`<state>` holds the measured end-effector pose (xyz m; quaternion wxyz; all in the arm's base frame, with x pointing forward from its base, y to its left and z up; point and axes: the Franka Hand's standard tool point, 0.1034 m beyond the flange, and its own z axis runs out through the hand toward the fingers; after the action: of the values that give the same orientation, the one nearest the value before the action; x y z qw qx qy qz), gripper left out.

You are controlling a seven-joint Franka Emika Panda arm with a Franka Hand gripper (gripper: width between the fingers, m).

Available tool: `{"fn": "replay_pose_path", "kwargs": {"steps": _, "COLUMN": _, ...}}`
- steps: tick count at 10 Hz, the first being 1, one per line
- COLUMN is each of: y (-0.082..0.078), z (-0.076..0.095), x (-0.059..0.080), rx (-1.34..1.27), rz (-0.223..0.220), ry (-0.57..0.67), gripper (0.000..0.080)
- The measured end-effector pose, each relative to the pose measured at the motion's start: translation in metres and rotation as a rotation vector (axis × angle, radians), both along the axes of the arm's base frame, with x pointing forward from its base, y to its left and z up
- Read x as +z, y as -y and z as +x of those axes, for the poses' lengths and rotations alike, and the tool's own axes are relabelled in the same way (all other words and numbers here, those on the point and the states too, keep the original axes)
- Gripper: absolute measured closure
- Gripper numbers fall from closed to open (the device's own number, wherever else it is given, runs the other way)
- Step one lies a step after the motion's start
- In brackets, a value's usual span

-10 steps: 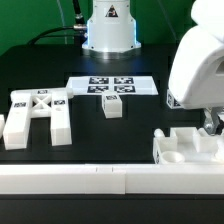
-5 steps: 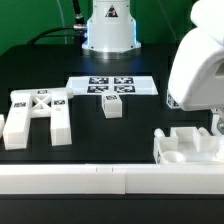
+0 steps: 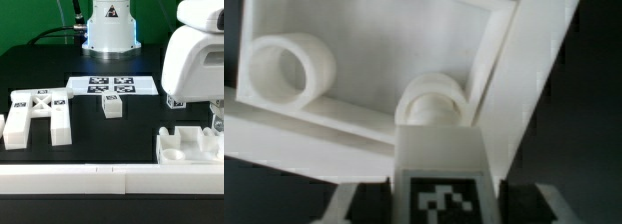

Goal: Assemble chair

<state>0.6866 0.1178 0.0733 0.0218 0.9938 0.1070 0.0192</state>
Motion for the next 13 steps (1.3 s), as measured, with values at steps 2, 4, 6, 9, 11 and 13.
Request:
{"fn": "replay_pose_path", "kwargs": {"steps": 2, "y": 0.001, "z": -0.002, "x": 0.000, "rx": 0.000, "rz": 0.010, "ry": 0.041, "gripper": 0.0514}}
{"fn": "replay_pose_path", "kwargs": {"steps": 4, "y": 0.001, "z": -0.002, "x": 0.000, "rx": 0.001, "rz": 0.010, "ry": 0.042, "gripper": 0.0514}}
{"fn": "replay_pose_path", "kwargs": {"steps": 6, "y": 0.001, "z": -0.002, "x": 0.000, "rx": 0.000, "rz": 0.011, "ry": 0.046, "gripper": 0.0513}}
{"fn": "replay_pose_path", "kwargs": {"steps": 9, "y": 0.002, "z": -0.017, "x": -0.001, "rx": -0.054, "rz": 0.049, "ry": 0.168, "gripper": 0.0512}}
{"fn": "replay_pose_path", "kwargs": {"steps": 11, "y": 0.001, "z": -0.016, "x": -0.002, "rx": -0.058, "rz": 0.067, "ry": 0.239, "gripper": 0.0512}}
{"fn": "replay_pose_path", "kwargs": {"steps": 13, "y": 0.001, "z": -0.016, "x": -0.001, "rx": -0.061, "rz": 0.070, "ry": 0.249, "gripper": 0.0512}}
